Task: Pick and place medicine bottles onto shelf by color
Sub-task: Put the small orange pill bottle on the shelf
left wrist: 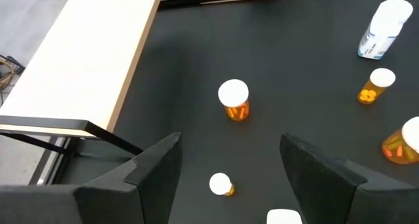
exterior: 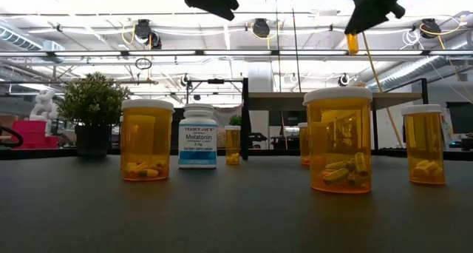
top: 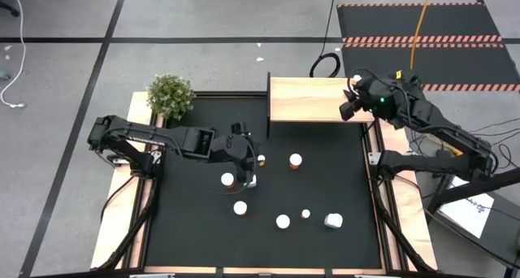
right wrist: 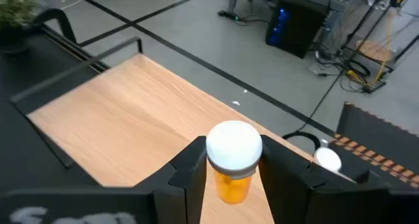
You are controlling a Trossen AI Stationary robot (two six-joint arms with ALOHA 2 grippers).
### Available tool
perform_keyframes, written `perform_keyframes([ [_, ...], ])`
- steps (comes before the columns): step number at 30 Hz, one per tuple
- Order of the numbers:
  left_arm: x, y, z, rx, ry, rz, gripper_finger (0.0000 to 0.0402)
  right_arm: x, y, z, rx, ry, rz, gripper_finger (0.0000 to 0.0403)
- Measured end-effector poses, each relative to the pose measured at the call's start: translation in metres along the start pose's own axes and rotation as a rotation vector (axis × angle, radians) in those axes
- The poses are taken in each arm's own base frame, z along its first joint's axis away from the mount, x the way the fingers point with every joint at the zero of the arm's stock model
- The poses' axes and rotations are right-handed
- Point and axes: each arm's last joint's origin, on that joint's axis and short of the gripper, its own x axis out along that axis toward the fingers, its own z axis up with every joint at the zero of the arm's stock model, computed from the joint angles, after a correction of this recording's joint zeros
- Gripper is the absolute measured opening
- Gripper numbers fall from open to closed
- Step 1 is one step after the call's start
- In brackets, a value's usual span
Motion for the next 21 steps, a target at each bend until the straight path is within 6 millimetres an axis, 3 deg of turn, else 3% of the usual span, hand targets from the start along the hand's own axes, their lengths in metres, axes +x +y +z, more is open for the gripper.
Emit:
perform_keyframes([
  [7,0.000,0.000,0.000,-0.009,-0.002,0.000,0.0255,0.012,-0.008,-0.026,0.040,-0.023,-0.075,0.0121],
  [14,0.000,0.000,0.001,-0.029,-0.008,0.000,0.0255,0.038,-0.012,-0.061,0.067,-0.022,-0.207,0.0121],
  [21,0.000,0.000,0.001,-0.036,-0.008,0.000,0.0255,0.051,-0.018,-0.078,0.091,-0.032,-0.259,0.0121],
])
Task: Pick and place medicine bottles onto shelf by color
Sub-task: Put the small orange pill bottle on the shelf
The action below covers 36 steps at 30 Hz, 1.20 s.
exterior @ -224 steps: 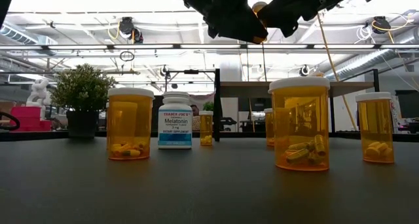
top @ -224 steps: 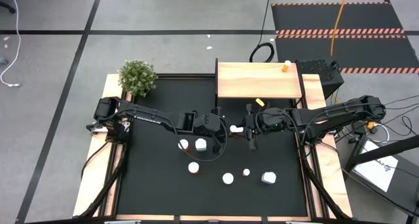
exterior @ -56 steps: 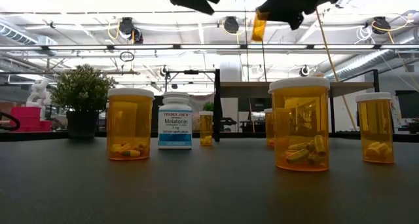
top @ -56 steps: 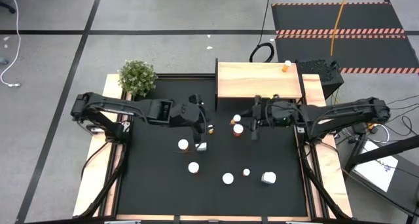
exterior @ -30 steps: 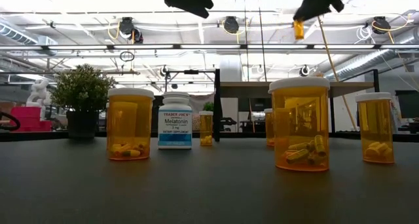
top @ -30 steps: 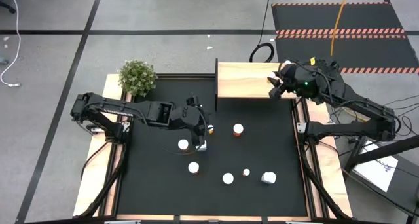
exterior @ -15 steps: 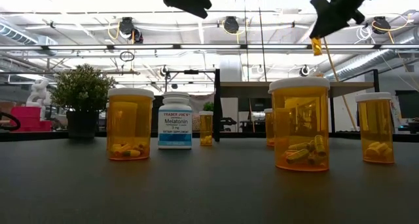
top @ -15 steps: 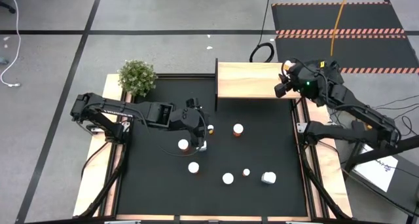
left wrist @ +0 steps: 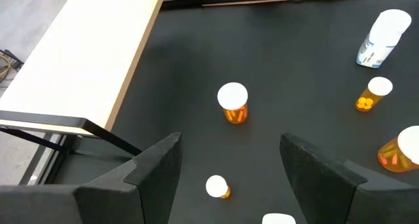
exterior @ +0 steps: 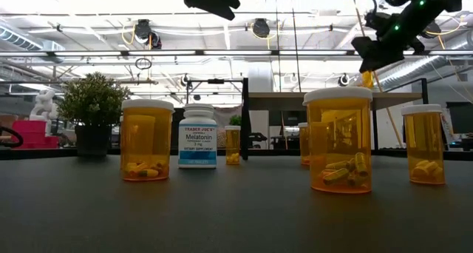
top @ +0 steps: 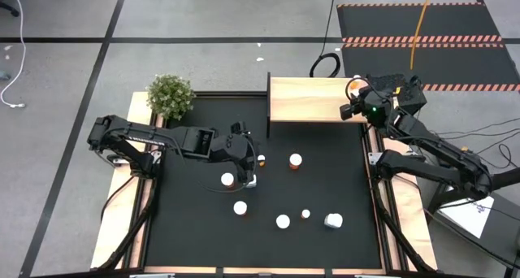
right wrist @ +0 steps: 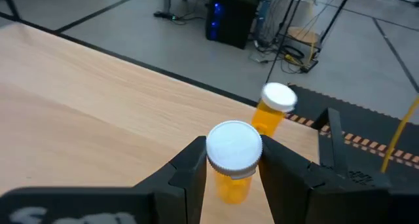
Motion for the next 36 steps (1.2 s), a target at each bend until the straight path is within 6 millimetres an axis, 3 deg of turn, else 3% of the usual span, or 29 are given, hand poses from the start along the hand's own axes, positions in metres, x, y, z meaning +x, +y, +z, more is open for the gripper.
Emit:
perform_keyframes([
  [21,0.000,0.000,0.000,-0.004,0.000,0.000,0.0255,0.001,-0.010,-0.022,0.103,-0.020,-0.016,0.0121],
  [36,0.000,0.000,0.000,-0.011,0.000,0.000,0.0255,0.002,-0.009,-0.023,0.139,-0.021,0.010,0.0122],
])
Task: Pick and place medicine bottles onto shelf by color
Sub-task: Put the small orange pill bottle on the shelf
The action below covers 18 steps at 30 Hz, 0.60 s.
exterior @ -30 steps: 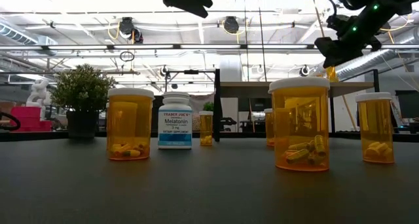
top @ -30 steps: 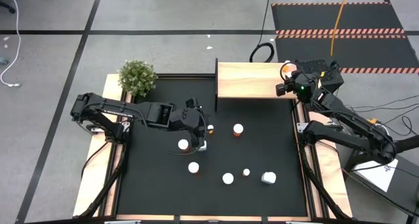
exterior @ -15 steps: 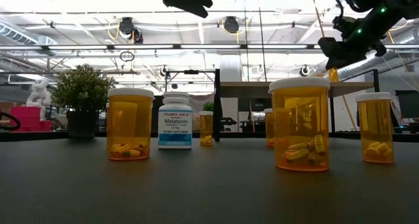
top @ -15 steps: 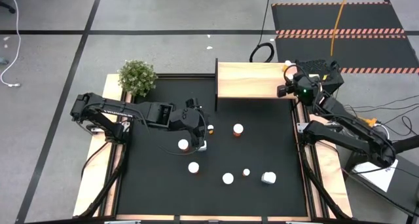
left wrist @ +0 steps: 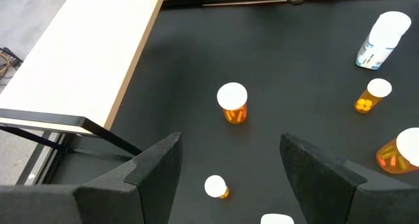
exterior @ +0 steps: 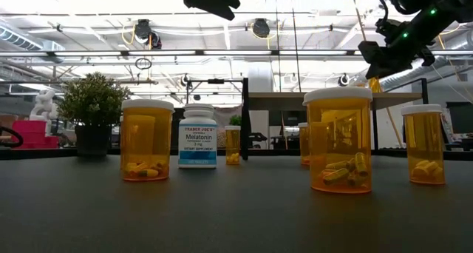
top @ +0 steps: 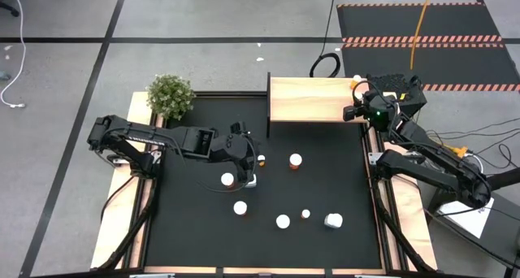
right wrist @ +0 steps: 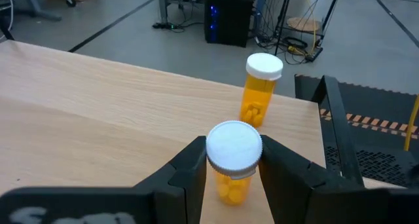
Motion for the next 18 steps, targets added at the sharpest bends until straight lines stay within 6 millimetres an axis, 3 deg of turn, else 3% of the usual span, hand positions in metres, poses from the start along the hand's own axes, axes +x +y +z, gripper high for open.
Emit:
perform_keyframes([
  [18,0.0000,0.0001,0.0000,0.000,0.000,0.000,0.0255,0.0000,-0.0006,-0.0005,-0.016,0.002,-0.016,0.0153],
])
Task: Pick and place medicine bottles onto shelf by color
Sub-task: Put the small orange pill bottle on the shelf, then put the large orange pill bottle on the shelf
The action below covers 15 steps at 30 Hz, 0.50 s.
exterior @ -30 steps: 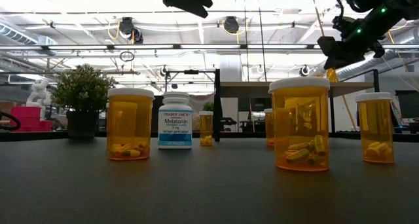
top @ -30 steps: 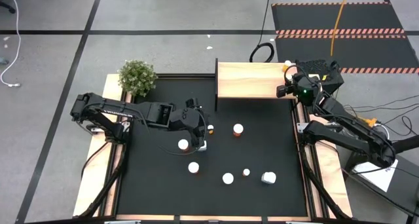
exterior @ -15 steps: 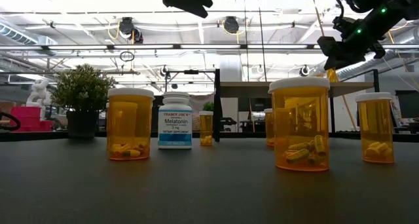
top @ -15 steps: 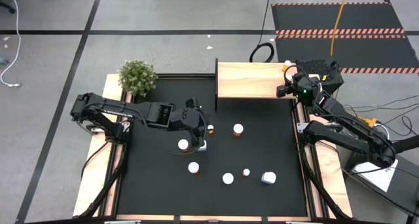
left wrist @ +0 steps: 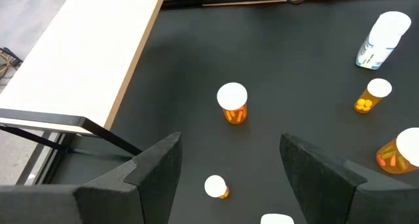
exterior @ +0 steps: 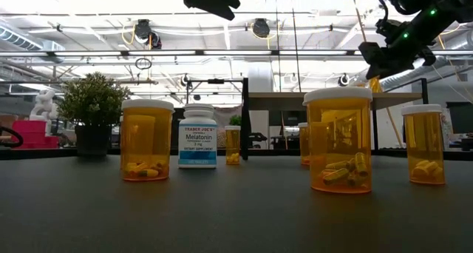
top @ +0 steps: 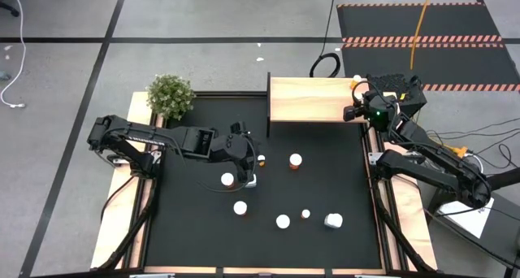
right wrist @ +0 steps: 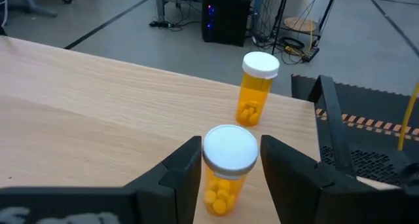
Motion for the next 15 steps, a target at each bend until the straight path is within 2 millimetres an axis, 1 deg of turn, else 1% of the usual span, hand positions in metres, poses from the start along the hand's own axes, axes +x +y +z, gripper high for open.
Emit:
perform_keyframes([
  [15,0.0000,-0.0001,0.0000,0.000,0.000,0.000,0.0255,0.0000,0.0000,0.0020,0.004,-0.021,-0.010,0.0153],
])
